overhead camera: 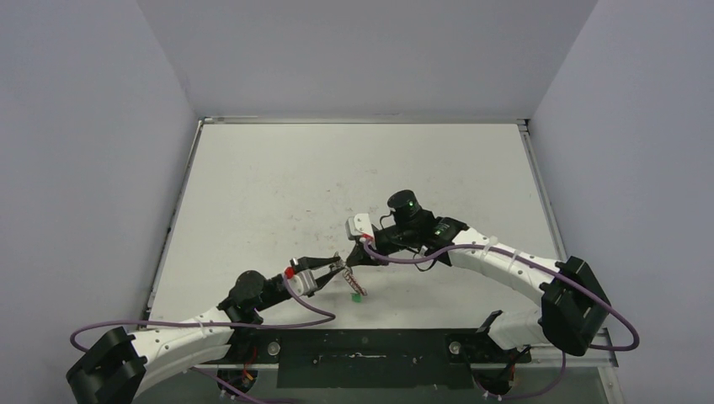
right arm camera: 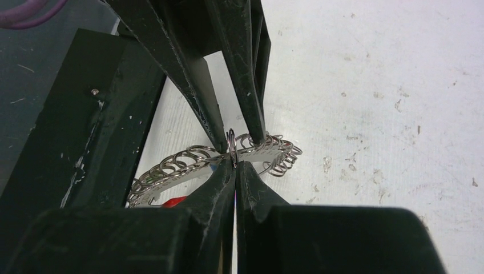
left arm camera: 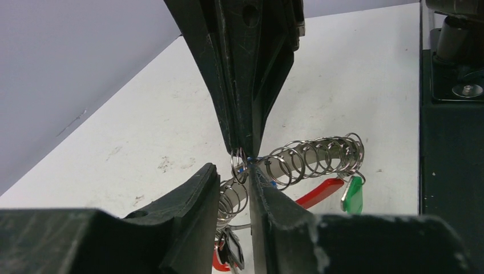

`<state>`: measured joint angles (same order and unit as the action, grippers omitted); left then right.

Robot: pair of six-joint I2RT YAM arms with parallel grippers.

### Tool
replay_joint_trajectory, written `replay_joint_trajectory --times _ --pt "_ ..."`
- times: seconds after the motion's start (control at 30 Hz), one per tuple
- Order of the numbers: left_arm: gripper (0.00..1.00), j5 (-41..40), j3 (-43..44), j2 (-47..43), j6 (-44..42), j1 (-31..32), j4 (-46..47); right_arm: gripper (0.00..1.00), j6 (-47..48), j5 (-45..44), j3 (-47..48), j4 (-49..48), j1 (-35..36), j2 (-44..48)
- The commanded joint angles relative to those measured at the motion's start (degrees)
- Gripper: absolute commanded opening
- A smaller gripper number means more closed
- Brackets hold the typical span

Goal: Put the keys on the keyring

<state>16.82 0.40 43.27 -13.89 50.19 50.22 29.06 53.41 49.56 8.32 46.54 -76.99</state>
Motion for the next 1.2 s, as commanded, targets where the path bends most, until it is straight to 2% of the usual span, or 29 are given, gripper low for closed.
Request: replay_joint_trajectory --times 0.0,0.13,0.33,0.6,0.83,1.0,1.1,1.17 --pt "0.30 -1.90 1.04 -1.21 0.66 0.03 1.93 0.00 -0.35 -0.17 5.67 6.19 0.19 -2.21" --pt "0.37 -3.10 1.18 -2.58 0.96 0.02 0.08 0.00 -0.71 -2.67 9.54 11.68 0.64 -4.66" --pt "0.39 -5.37 1.37 -7.95 1.39 -0.01 -6.70 0.00 0.14 -7.43 13.21 17.52 2.89 -7.51" --pt "0.33 -6.73 7.36 -18.10 5.60 0.04 -31.46 0.00 -3.62 -13.99 17.97 19.80 6.05 -10.63" --pt "0.32 -5.55 13.31 -18.76 9.14 -0.01 -48.03 0.00 -4.45 -17.06 21.80 23.06 7.71 -14.97" --pt "0.33 -4.90 15.34 -16.34 8.80 0.00 -52.15 0.00 -4.36 -17.05 22.46 23.39 8.10 -15.62" --pt "0.33 -4.37 14.39 -14.91 7.43 0.10 -51.09 0.00 -4.03 -16.48 22.44 23.24 8.21 -15.65" --pt "0.33 -4.49 13.05 -14.04 6.55 0.08 -47.20 0.00 -3.86 -16.13 22.42 23.18 8.32 -15.66"
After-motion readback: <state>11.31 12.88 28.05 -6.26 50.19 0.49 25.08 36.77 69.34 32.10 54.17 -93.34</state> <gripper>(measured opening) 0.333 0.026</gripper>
